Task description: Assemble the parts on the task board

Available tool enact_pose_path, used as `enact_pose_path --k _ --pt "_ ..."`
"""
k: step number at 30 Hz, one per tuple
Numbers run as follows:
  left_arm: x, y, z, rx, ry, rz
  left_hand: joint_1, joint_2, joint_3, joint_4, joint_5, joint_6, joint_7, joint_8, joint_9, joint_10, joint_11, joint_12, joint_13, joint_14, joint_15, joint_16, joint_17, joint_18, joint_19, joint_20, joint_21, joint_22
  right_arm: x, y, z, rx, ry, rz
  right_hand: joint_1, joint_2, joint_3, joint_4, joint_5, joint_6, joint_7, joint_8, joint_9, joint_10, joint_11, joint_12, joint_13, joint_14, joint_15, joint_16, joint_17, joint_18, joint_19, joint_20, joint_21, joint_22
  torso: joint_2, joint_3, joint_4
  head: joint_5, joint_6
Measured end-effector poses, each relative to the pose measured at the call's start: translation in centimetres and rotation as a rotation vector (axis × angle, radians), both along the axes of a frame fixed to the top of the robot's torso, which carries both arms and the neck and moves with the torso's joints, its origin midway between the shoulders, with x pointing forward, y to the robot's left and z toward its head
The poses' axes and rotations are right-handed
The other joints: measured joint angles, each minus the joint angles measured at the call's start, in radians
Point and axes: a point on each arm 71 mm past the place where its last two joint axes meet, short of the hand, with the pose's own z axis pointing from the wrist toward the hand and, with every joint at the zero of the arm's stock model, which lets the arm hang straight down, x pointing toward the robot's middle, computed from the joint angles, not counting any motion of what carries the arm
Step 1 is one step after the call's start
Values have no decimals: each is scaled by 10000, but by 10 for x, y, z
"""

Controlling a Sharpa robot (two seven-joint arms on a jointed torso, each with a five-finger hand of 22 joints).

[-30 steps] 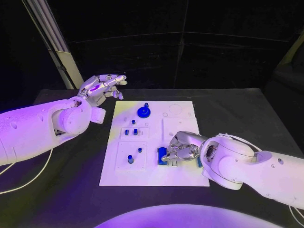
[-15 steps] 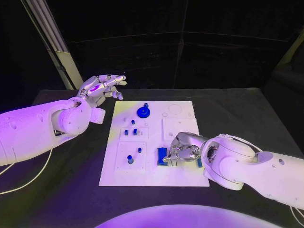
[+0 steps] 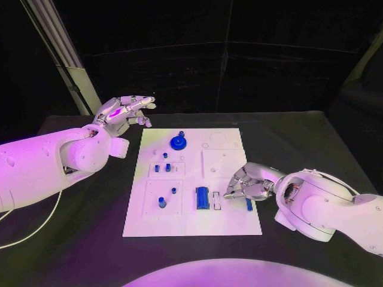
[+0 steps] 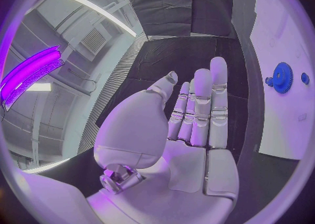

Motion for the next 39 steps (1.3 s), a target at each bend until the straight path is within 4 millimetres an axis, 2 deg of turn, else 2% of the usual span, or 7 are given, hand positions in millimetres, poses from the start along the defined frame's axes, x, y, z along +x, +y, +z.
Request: enact_pose_path --k 6,9,18,24,28,32,39 --pt "-1 -1 0 -21 13 -38 0 0 0 0 0 0 0 36 0 0 0 0 0 0 0 0 0 0 0 0 0 -1 0 -26 2 -279 -78 -578 6 6 -93 37 121 0 0 -154 -68 -121 13 -344 -263 -24 47 -80 -83 0 4 78 -39 -21 -12 -12 -19 -167 22" --pt "-2 -2 0 -33 17 -64 0 0 0 0 0 0 0 35 0 0 0 0 1 0 0 0 1 0 0 0 0 -1 -1 -32 2 -506 -163 -706 -151 -151 -277 222 268 136 4 -234 -91 -121 14 -345 -276 -24 47 -55 47 2 54 129 -39 8 -19 -16 -30 -271 23" --pt "-4 -2 0 -50 32 -95 0 0 0 0 0 0 0 36 0 0 0 0 2 0 0 0 1 0 0 0 0 -2 1 -43 1 -1435 -433 -972 -183 -143 -426 412 636 595 -103 -234 -63 -25 -81 -345 -263 -24 46 -39 71 1 94 89 4 7 -30 -16 -31 -435 -7" --pt "-4 -2 0 -52 36 -103 0 0 1 1 0 0 0 35 0 0 0 0 2 0 0 0 2 0 0 0 0 -2 2 -47 -1 -1955 -531 -938 -328 -184 -549 640 302 865 -222 -152 58 8 -113 -345 -267 -20 42 -39 50 2 123 59 4 6 -33 -18 -7 -502 -15" --pt "-4 -1 0 -46 42 -97 0 0 1 1 0 0 0 35 0 0 0 0 2 0 0 0 2 0 0 0 -1 -3 3 -47 -2 -2302 -578 -810 -328 -184 -577 739 158 976 -265 -85 146 44 -150 -345 -274 -23 -30 -40 50 2 130 52 4 6 -37 -18 11 -505 -29" --pt "-4 -1 0 -42 43 -93 0 0 0 0 0 0 0 35 0 0 0 0 3 0 0 0 2 0 0 0 -1 -3 4 -45 -4 -2594 -530 -608 -426 -192 -630 856 -279 1065 -298 0 287 98 -203 -345 -270 -24 -31 -40 61 2 165 17 4 5 -38 -18 18 -498 -46" --pt "-4 0 -1 -34 47 -86 0 0 0 1 0 0 0 35 0 0 0 0 3 0 0 0 2 0 0 0 -1 -4 3 -37 -9 -2791 -319 -276 -468 -228 -630 856 -352 1065 -298 0 307 98 -203 -345 -264 -24 -30 -40 66 1 125 -22 4 5 -33 -16 18 -468 -58"
